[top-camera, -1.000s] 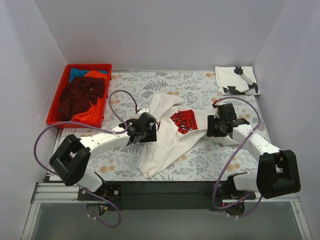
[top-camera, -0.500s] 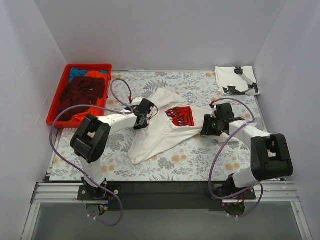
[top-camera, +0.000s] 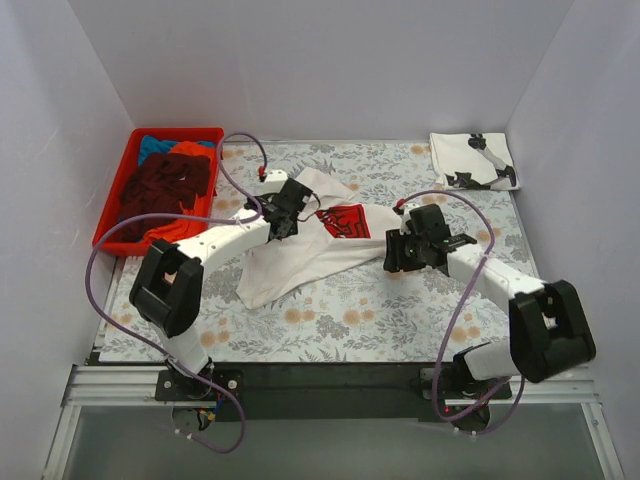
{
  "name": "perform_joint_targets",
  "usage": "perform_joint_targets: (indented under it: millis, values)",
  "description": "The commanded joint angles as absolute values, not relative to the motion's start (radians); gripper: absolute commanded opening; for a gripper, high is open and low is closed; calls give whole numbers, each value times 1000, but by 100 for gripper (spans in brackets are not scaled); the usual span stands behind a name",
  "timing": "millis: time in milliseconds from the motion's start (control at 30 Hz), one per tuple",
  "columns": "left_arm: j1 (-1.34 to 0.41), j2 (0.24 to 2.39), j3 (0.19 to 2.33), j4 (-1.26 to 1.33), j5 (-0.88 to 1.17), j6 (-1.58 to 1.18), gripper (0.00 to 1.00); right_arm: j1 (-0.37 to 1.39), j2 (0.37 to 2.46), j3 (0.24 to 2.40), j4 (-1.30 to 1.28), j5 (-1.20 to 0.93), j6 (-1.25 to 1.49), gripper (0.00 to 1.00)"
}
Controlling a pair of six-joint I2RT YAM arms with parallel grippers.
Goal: Fold and stack the t-shirts
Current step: Flatten the tshirt out
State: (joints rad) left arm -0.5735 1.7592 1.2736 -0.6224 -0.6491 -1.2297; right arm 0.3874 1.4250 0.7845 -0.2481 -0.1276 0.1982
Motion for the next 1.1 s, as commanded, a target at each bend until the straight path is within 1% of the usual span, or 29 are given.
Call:
perform_joint_targets:
  millis: [0,67,100,200,333,500,600,900,1067]
  values:
    - [-759,1698,1288,-649,-773,-1218,63,388,1267,726,-308,-48,190,54]
    - [-807,1738,1319,-646,-801,-1203,63,388,1189,687,-314,-40,199,57]
    - [-836,1794,1334,-643,-822,-1195,63,387,1165,675,-316,-41,204,57]
    - [-856,1906,1411,-641,-850,-1166,62,388,1091,643,-313,-45,232,59]
    - [-857,1989,1482,-575,-870,-1108,59,388,1023,617,-308,-55,235,59]
    - [-857,2055,1526,-473,-857,-1025,56,388,1003,575,-293,-71,238,59]
    - [-857,2097,1534,-436,-903,-991,56,388,1000,565,-287,-83,238,59]
    - [-857,2172,1548,-388,-951,-954,56,387,993,545,-273,-97,238,59]
    - [-857,2186,1557,-388,-926,-963,56,387,991,528,-262,-101,241,59]
